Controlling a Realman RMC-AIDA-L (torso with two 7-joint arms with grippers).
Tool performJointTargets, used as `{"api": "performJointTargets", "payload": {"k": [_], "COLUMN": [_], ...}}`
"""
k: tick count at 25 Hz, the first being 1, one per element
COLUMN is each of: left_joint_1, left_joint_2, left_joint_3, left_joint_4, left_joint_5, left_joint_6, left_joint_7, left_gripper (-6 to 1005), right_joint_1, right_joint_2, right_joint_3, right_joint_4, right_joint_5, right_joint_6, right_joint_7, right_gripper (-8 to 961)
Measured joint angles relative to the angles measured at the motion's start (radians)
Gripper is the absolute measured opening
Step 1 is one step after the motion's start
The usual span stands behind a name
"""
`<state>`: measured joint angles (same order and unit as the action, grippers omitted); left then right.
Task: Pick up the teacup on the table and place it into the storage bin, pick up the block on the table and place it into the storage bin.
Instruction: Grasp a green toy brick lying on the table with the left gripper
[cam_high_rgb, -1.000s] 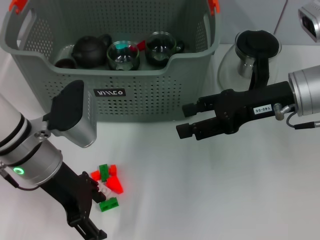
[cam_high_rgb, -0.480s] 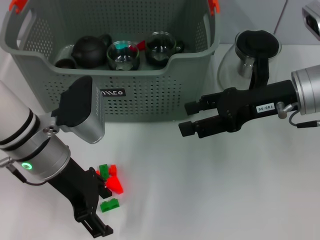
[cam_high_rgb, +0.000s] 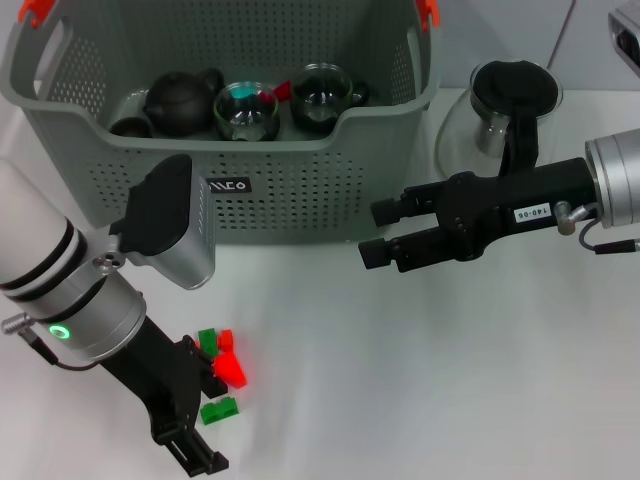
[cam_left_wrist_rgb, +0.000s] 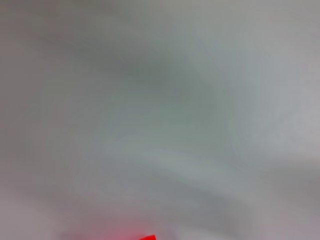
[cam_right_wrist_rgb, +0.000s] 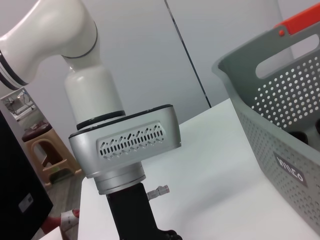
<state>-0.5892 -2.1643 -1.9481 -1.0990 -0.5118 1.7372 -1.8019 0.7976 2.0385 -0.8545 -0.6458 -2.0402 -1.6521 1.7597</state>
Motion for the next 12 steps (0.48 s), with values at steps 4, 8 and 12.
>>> {"api": "performJointTargets", "payload": {"k": [4,8,12], "left_joint_1": [0.000,0.001,0.001], "left_joint_2": [0.001,0.000,0.000], "left_joint_3": [0.004,0.012,0.015], "left_joint_4": [0.001,0.001,-0.006], "left_joint_5": [0.008,0.014,0.012], "left_joint_6": [-0.001,-0.001,0.011], "left_joint_7": [0.000,0.000,-0.001], "left_gripper": [911,909,908], "right_joint_1": [0.000,0.000,0.000], "right_joint_2": [-0.001,-0.001,-0.001], "right_joint_3": [0.000,0.000,0.000], "right_joint_4": [0.000,0.000,0.000], "right_joint_5": [0.000,0.000,0.000], "right_joint_6": [0.001,0.002,0.002], "right_joint_7": [0.000,0.000,0.000], "right_gripper": [824,824,825]}}
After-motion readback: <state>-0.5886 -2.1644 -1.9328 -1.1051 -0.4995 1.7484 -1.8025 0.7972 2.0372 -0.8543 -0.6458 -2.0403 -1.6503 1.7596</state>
